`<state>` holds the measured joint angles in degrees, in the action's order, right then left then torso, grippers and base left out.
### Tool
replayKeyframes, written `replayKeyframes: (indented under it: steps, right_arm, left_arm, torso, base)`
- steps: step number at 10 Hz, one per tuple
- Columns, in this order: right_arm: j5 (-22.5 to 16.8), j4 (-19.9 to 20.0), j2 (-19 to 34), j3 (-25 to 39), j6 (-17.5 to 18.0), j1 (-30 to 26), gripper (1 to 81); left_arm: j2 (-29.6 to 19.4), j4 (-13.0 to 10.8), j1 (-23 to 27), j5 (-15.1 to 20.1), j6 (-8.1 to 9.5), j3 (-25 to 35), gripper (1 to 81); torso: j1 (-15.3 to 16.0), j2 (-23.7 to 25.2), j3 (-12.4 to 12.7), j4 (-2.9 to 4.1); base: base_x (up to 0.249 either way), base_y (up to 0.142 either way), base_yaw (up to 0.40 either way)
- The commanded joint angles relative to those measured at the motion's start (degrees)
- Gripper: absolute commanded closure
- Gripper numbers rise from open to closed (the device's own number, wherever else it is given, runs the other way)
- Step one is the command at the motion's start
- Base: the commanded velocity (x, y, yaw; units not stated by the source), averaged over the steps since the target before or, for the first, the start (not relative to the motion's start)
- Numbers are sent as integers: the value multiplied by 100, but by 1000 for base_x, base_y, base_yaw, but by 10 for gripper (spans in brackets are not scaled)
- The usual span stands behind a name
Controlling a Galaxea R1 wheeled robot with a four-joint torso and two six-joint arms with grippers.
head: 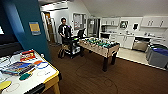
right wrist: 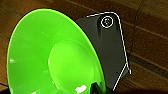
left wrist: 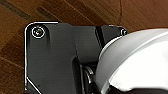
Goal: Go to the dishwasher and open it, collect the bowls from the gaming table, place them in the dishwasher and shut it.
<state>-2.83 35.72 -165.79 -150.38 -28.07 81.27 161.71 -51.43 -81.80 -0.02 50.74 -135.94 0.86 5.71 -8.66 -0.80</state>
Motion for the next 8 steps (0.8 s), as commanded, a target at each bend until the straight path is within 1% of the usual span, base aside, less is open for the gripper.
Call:
replayKeyframes:
  steps: [1,8]
  right_arm:
    - [-412,-30,44,-7,-31,-353,811]
    - [-412,-30,44,-16,-23,-344,811]
  left_arm:
    - [-50,2,300,46,-38,85,811]
    - [-33,-16,300,46,-29,85,811]
  torso:
    - [0,0,0,0]
    - [2,0,0,0]
  base:
    - [0,0,-370]
    - [0,0,-370]
